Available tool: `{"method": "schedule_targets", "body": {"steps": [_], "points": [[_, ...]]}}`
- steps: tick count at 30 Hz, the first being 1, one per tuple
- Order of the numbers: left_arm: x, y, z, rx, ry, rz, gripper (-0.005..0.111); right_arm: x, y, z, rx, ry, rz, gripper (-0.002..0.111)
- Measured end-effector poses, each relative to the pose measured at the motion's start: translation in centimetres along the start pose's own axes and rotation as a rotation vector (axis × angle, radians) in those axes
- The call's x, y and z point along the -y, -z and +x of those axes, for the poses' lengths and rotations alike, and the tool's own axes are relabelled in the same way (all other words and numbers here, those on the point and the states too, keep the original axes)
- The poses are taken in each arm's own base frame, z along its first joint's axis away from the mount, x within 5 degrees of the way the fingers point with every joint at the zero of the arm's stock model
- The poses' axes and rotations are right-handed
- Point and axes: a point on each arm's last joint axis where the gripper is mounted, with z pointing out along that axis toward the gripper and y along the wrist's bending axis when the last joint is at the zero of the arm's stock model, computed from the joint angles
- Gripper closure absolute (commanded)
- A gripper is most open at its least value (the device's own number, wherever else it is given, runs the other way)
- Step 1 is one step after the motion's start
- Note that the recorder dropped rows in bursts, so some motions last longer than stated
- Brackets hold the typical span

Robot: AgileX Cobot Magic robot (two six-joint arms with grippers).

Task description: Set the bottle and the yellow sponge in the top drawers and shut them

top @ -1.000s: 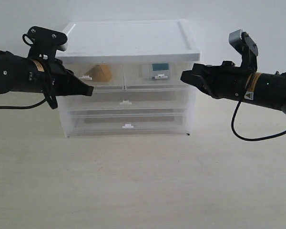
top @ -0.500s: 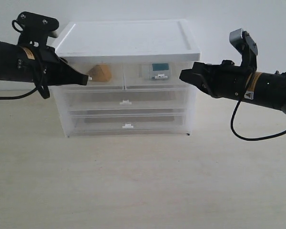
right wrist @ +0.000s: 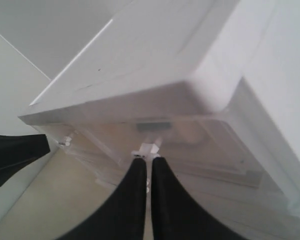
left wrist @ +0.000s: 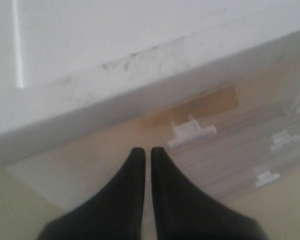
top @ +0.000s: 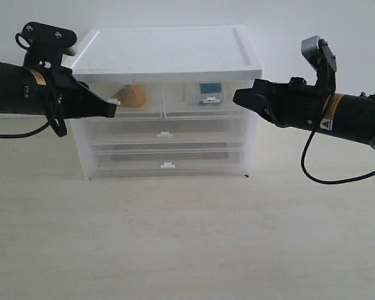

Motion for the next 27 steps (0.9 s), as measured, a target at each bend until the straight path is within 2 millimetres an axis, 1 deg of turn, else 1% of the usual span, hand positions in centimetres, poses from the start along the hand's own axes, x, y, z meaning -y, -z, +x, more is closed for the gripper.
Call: {"method": "schedule_targets", "body": {"steps": [3,6,8,9,11,13,15,17,19,20,22,24,26,27], "points": [[0.0,-0.1,0.2,-0.007,0.015,0.001,0.103,0.0,0.0,0.0,0.000,0.000,0.000,0.108],[-0.1,0.8,-0.5,0.014,0.017,-0.002,0.103,0.0,0.0,0.0,0.000,0.000,0.000,0.108],[-0.2,2.3,-1.2,0.020,0.019,-0.003,0.103,-0.1,0.0,0.0,0.002,0.000,-0.008,0.108],[-0.2,3.4,-1.8,0.022,0.019,-0.004,0.103,-0.3,0.0,-0.1,0.009,0.001,-0.035,0.108],[-0.3,4.6,-2.2,0.037,0.020,-0.006,0.103,-0.7,0.0,-0.1,0.014,0.005,-0.073,0.108],[-0.3,5.6,-2.1,0.057,0.020,-0.008,0.103,-0.9,0.0,-0.1,0.012,0.011,-0.103,0.108],[-0.2,7.6,-1.6,0.115,0.024,-0.012,0.103,-1.4,0.2,-0.3,-0.002,0.039,-0.113,0.108],[-0.2,9.5,-1.5,0.195,0.034,-0.018,0.103,-2.9,0.9,-1.3,-0.011,0.110,-0.114,0.108],[-0.2,11.6,-1.6,0.284,0.046,-0.024,0.103,-5.0,2.1,-2.8,-0.012,0.210,-0.106,0.108],[-0.1,12.3,-1.5,0.322,0.056,-0.025,0.103,-6.1,2.8,-3.4,-0.007,0.256,-0.101,0.108],[-0.1,13.6,-0.8,0.414,0.090,-0.023,0.103,-7.7,4.2,-4.2,0.017,0.325,-0.066,0.108],[0.1,14.7,0.2,0.504,0.126,-0.014,0.103,-8.5,5.6,-4.3,0.053,0.365,-0.019,0.108],[0.5,15.9,1.1,0.579,0.096,0.001,0.103,-8.9,6.6,-4.0,0.090,0.383,0.016,0.108],[0.8,17.0,1.4,0.639,0.054,0.018,0.103,-9.3,7.3,-3.8,0.113,0.393,0.027,0.108]]}}
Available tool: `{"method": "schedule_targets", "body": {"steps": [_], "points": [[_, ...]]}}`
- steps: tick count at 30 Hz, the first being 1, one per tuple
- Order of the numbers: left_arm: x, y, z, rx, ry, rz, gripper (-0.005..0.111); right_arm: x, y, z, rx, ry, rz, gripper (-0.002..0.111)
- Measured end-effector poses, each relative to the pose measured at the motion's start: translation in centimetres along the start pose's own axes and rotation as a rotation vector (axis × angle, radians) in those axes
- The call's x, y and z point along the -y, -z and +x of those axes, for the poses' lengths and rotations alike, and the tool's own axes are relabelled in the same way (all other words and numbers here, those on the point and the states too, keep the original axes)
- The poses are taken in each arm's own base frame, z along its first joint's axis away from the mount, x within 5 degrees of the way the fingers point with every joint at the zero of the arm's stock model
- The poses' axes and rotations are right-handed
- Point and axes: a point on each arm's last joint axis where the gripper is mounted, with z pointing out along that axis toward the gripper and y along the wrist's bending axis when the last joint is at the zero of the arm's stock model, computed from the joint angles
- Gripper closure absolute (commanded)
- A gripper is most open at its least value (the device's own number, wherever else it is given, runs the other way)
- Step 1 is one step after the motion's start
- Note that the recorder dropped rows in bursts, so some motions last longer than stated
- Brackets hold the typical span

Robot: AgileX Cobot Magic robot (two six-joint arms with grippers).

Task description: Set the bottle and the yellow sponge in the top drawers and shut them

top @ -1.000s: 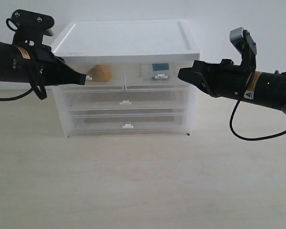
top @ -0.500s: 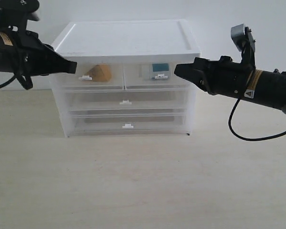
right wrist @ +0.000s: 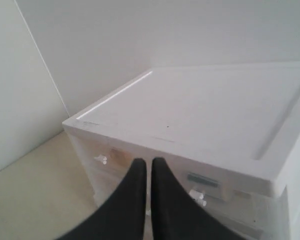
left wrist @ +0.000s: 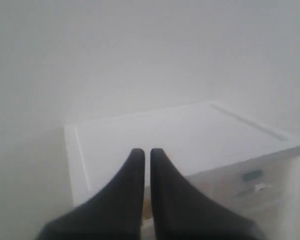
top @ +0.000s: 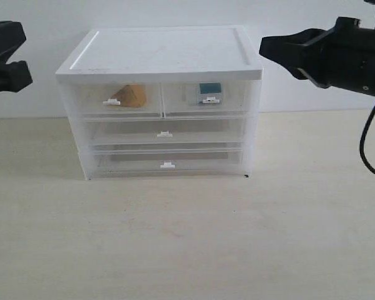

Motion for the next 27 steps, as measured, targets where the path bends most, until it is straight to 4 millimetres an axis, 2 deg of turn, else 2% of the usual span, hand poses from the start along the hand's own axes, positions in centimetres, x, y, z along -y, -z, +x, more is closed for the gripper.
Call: {"method": "schedule_targets", "body": {"steps": [6,11,17,22,27], "points": [[0.9,4.5,-1.1,0.150,-0.013,0.066,0.103,-1.5,2.3,-0.1,0.048,0.030,0.024,0.108],[1.3,8.9,-0.9,0.248,-0.014,0.070,0.103,-3.3,4.9,-0.7,0.081,0.087,0.049,0.108],[1.5,13.8,-0.4,0.411,0.005,0.058,0.103,-5.1,8.5,-0.3,0.114,0.121,0.143,0.108],[1.5,16.6,0.7,0.499,0.033,0.042,0.103,-6.6,11.3,0.3,0.155,0.147,0.189,0.108],[1.5,18.1,1.9,0.525,0.057,0.033,0.103,-7.5,14.3,1.1,0.175,0.169,0.296,0.108]]}}
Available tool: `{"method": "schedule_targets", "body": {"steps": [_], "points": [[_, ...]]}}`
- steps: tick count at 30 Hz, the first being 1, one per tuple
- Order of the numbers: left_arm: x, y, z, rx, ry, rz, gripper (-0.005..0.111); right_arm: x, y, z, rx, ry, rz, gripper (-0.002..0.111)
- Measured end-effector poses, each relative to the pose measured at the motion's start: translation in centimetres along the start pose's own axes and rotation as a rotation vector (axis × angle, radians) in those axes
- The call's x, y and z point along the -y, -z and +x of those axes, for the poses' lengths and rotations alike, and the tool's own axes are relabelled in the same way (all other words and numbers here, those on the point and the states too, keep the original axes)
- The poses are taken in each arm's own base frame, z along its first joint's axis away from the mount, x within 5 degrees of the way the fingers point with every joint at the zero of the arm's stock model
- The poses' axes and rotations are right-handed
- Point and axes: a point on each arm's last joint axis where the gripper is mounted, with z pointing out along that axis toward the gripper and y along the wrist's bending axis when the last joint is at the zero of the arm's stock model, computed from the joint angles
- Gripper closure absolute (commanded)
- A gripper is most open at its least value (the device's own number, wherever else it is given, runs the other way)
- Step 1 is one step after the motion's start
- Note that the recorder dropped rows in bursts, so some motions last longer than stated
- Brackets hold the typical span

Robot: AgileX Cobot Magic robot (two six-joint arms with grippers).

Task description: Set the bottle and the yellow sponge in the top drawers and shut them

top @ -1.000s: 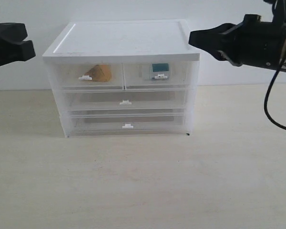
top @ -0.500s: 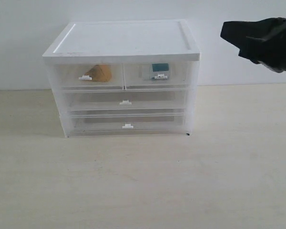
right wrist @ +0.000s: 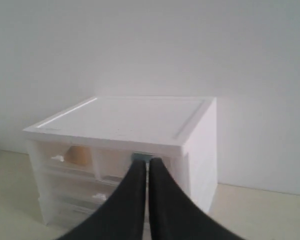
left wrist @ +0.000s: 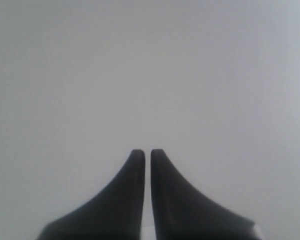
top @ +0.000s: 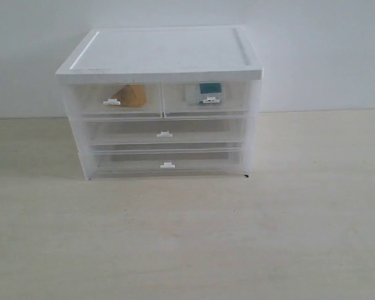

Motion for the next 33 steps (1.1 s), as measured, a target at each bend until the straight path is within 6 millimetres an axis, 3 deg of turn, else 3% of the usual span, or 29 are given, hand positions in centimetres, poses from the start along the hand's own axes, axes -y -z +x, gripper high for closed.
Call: {"method": "schedule_targets", "body": {"steps": [8,20,25,33], "points": [[0.0,1.5,0.1,0.010,0.032,-0.017,0.103,0.7,5.0,0.4,0.022,-0.003,0.246,0.108],[-0.2,1.9,0.7,-0.069,0.047,-0.041,0.103,-0.8,10.5,0.3,0.273,-0.020,0.237,0.108],[-0.3,1.9,1.1,-0.108,0.052,-0.051,0.103,-1.2,11.7,0.0,0.342,-0.032,0.222,0.108],[-0.3,2.0,1.2,-0.122,0.056,-0.055,0.103,-1.2,11.7,0.1,0.345,-0.069,0.223,0.108]]}}
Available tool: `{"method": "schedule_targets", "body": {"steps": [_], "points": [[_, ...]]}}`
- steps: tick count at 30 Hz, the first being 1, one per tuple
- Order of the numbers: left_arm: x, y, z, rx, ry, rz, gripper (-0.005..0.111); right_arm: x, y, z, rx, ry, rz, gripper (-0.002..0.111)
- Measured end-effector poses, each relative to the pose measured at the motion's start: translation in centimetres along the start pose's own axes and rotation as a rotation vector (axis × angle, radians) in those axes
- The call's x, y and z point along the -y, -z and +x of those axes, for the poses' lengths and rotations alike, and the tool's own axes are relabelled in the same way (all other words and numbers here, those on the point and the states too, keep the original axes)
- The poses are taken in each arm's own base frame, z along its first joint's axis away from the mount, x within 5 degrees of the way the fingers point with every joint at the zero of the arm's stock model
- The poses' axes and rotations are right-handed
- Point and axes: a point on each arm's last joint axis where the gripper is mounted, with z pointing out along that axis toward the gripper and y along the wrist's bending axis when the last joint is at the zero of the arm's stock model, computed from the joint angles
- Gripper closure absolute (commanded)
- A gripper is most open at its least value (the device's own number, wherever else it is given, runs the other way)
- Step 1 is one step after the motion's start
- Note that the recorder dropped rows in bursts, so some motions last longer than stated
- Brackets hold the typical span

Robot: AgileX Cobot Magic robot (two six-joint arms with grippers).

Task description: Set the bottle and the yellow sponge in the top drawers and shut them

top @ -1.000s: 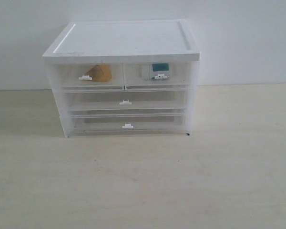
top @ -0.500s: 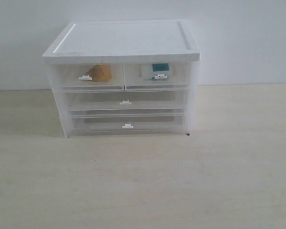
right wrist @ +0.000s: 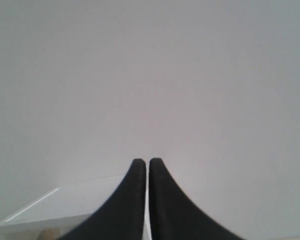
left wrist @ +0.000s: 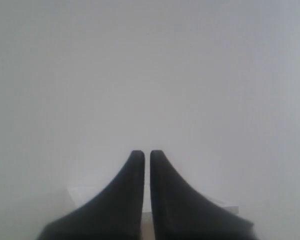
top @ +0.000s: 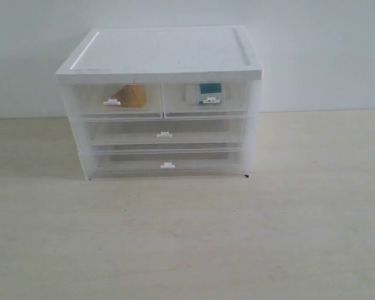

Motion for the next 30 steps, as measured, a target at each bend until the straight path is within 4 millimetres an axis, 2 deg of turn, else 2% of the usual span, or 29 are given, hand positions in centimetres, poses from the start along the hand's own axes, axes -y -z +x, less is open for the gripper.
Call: {"method": "schedule_targets", "body": {"steps": [8,12,21,30], "points": [[0.0,0.0,0.0,0.000,0.000,0.000,0.103,0.0,0.0,0.0,-0.002,-0.002,0.004,0.108],[0.0,0.0,-0.1,0.006,-0.099,0.001,0.103,0.0,0.0,0.0,-0.002,-0.002,0.004,0.108],[0.0,0.0,0.0,-0.003,-0.122,-0.003,0.103,0.0,0.0,0.0,-0.002,-0.002,0.004,0.108],[-1.4,0.2,1.2,-0.131,-0.053,-0.223,0.103,0.0,0.0,0.0,-0.002,-0.002,0.004,0.108]]}}
